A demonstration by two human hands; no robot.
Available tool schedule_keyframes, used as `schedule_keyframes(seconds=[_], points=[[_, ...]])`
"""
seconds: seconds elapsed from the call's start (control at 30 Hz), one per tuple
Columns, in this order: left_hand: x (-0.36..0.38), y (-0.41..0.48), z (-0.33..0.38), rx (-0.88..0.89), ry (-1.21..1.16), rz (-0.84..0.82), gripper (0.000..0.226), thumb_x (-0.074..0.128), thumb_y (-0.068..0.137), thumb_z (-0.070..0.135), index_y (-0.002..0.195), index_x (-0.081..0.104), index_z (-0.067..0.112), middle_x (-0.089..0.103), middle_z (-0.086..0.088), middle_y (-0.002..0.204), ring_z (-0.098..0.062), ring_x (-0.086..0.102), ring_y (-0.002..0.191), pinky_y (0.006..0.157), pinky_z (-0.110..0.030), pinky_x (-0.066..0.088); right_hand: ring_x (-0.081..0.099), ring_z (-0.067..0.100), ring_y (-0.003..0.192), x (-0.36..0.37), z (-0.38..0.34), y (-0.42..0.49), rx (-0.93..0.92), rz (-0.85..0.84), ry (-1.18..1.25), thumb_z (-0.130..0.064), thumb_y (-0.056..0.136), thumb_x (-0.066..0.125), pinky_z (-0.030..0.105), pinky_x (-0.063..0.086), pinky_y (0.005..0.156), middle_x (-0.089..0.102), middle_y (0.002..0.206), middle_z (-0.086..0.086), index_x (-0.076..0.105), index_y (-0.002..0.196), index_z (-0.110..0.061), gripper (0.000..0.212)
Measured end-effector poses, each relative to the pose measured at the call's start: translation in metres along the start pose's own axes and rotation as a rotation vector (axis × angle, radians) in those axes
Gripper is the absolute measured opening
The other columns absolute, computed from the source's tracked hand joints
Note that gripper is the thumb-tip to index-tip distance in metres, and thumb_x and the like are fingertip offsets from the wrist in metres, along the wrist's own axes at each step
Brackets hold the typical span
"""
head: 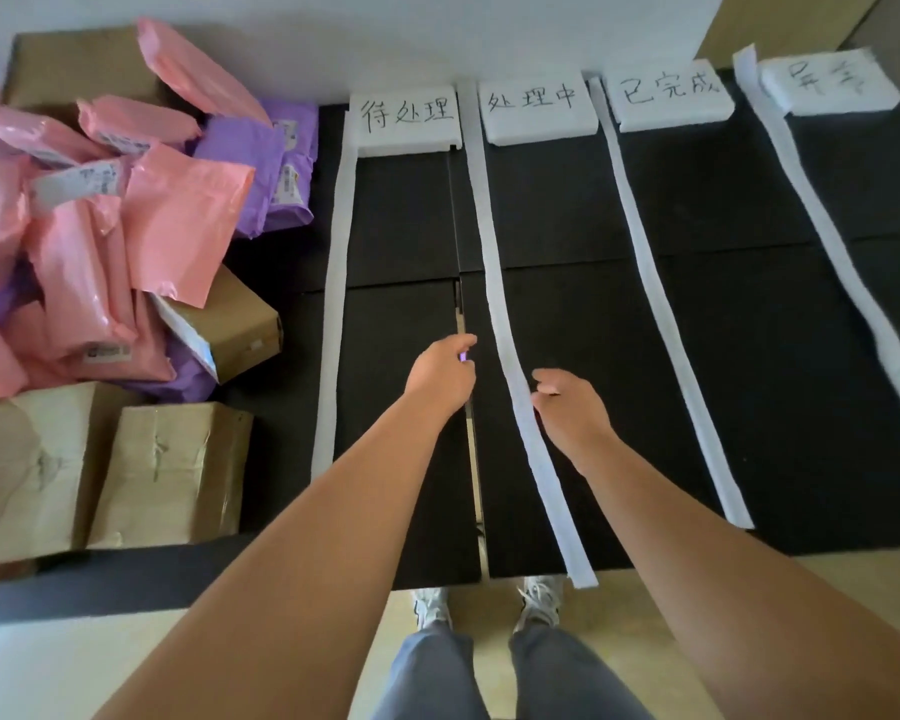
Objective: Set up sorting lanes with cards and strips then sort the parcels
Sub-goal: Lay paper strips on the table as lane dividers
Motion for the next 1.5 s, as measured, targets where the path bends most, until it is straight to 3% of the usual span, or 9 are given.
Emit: schedule_keyframes(seconds=[0.13,0.23,0.33,0.57,0.77,1.0,1.13,1.33,1.5], points=[[0.023,-0.025,-0.015,0.184,0.225,0.035,0.046,0.049,0.101,0.012,0.143,0.049,0.028,0.048,0.002,0.147,-0.014,0.052,0.124,0.09,-0.025,0.049,0.067,0.013,0.101,-0.004,0.029,-0.026,0.064,0.012,-0.034,-0.013,0.1,0.056,0.028,0.056,0.085,0.061,0.135,0.002,0.058,0.135,-0.018,0.036],[0.045,-0.035,-0.027,0.323,0.373,-0.001,0.048,0.045,0.103,0.014,0.149,0.042,0.028,0.033,0.007,0.159,-0.015,0.029,0.146,0.114,-0.034,0.037,0.067,0.01,0.09,-0.004,0.051,-0.046,0.09,-0.007,0.041,-0.015,0.098,0.059,0.031,0.059,0.083,0.066,0.124,0.002,0.059,0.133,-0.019,0.035],[0.061,-0.034,-0.03,0.409,0.572,-0.07,0.051,0.04,0.106,0.016,0.154,0.029,0.025,0.015,0.007,0.165,-0.017,0.008,0.153,0.121,-0.04,0.025,0.067,0.01,0.087,-0.003,0.061,-0.059,0.074,-0.026,0.06,-0.018,0.096,0.062,0.031,0.058,0.081,0.068,0.114,0.0,0.06,0.131,-0.02,0.035],[0.067,-0.022,-0.038,0.388,0.788,-0.135,0.056,0.035,0.107,0.022,0.158,0.012,0.02,0.006,0.004,0.167,-0.022,0.003,0.153,0.123,-0.044,0.013,0.069,0.011,0.078,0.012,0.063,-0.073,0.023,-0.057,0.055,-0.013,0.096,0.059,0.031,0.059,0.075,0.07,0.112,-0.001,0.059,0.133,-0.021,0.038],[0.065,-0.018,-0.037,0.449,0.862,-0.065,0.053,0.041,0.106,0.022,0.156,0.023,0.022,0.016,0.003,0.165,-0.023,0.013,0.152,0.12,-0.045,0.023,0.069,0.006,0.071,0.028,0.059,-0.076,0.016,-0.057,0.123,-0.014,0.097,0.061,0.017,0.054,0.063,0.068,0.102,-0.004,0.058,0.133,-0.021,0.038],[0.065,-0.014,-0.036,0.476,0.875,-0.095,0.057,0.044,0.105,0.029,0.156,0.023,0.021,0.014,0.004,0.165,-0.021,0.008,0.153,0.123,-0.046,0.018,0.064,0.01,0.07,0.031,0.059,-0.078,-0.013,0.001,-0.037,-0.013,0.096,0.062,0.025,0.056,0.061,0.061,0.085,-0.008,0.052,0.133,-0.019,0.039],[0.065,-0.016,-0.041,0.474,0.844,-0.109,0.059,0.045,0.104,0.03,0.157,0.019,0.022,0.009,0.006,0.166,-0.02,0.005,0.153,0.123,-0.045,0.016,0.058,0.008,0.067,0.03,0.057,-0.077,-0.081,0.021,-0.17,-0.016,0.094,0.065,0.02,0.049,0.054,0.057,0.115,-0.002,0.039,0.144,-0.027,0.057],[0.064,-0.015,-0.046,0.474,0.785,-0.11,0.064,0.041,0.102,0.005,0.157,0.016,0.026,0.006,0.011,0.166,-0.016,0.0,0.153,0.125,-0.042,0.01,0.056,0.014,0.064,0.031,0.049,-0.066,-0.177,-0.134,-0.446,-0.027,0.097,0.058,0.024,0.047,0.051,0.044,0.126,0.003,0.013,0.156,-0.039,0.075],[0.058,-0.015,-0.041,0.481,0.74,-0.111,0.073,0.044,0.093,-0.006,0.156,0.024,0.026,0.014,0.009,0.165,-0.016,0.005,0.153,0.124,-0.043,0.014,0.057,0.014,0.076,0.018,0.043,-0.054,-0.159,-0.22,-0.532,-0.032,0.095,0.059,0.033,0.058,0.067,0.05,0.11,-0.004,0.016,0.154,-0.046,0.074]])
Point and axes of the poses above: each hand's wrist, its own y-axis towards the middle knuckle, its own x-axis out of the palm, z = x × y, the point moved 1 cm from there along y, towards the middle knuckle
